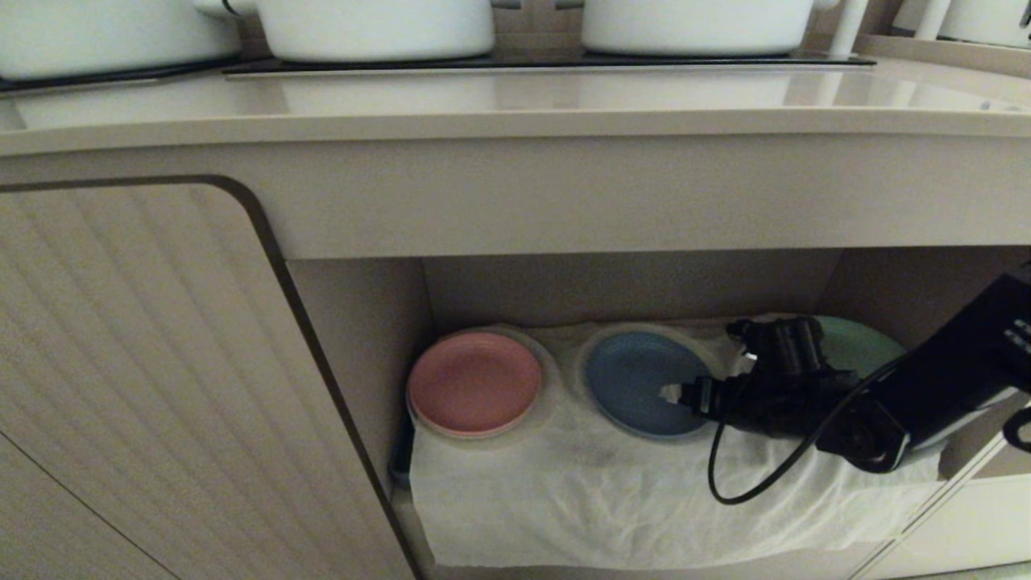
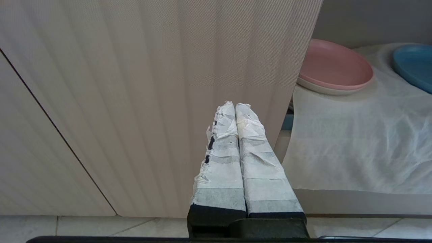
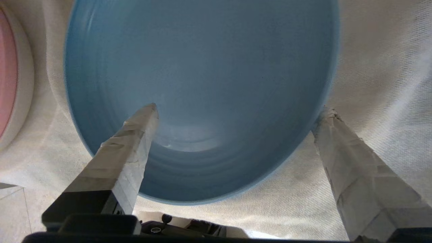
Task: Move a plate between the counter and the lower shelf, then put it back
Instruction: Pick up the plate in the cupboard
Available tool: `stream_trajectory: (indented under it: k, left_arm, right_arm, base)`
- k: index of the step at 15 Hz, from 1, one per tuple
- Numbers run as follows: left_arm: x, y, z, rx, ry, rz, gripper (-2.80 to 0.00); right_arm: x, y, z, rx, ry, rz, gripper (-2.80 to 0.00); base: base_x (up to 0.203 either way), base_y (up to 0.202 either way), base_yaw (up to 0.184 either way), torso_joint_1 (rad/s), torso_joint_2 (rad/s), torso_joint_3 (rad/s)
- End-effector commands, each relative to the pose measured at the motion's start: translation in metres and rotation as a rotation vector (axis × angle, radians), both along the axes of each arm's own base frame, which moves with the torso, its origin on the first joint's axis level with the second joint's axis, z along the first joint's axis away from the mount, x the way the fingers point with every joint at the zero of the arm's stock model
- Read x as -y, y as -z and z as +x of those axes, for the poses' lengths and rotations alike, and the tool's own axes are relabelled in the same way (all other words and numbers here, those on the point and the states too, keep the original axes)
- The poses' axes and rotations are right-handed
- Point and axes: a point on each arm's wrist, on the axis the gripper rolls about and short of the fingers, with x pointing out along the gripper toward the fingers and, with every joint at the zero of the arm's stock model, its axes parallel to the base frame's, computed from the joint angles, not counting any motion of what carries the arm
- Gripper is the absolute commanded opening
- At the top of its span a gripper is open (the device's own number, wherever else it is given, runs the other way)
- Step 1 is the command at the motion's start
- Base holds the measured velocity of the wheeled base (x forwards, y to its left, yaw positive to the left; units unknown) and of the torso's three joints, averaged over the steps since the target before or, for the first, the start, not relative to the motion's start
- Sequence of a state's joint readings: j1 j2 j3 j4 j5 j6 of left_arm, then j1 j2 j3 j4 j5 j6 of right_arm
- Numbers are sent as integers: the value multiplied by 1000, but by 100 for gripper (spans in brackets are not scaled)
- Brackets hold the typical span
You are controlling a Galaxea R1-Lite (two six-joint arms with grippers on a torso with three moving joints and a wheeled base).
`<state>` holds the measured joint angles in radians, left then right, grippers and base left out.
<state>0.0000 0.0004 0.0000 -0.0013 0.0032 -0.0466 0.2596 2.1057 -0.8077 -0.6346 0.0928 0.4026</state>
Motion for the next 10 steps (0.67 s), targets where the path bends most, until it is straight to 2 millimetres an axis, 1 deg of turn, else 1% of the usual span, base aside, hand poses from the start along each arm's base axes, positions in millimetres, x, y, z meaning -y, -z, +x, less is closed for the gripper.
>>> stream_trajectory:
  k: [1, 10]
  left_arm:
    - [0, 0, 0, 1, 0, -1, -280]
    - [0, 0, 0, 1, 0, -1, -280]
  right_arm:
    - [-1, 3, 1, -2, 0, 2, 0]
    - [-1, 6, 2, -8, -1, -1, 0]
  base:
    - [0, 0, 0, 0, 0, 0]
    - [0, 0, 0, 0, 0, 0]
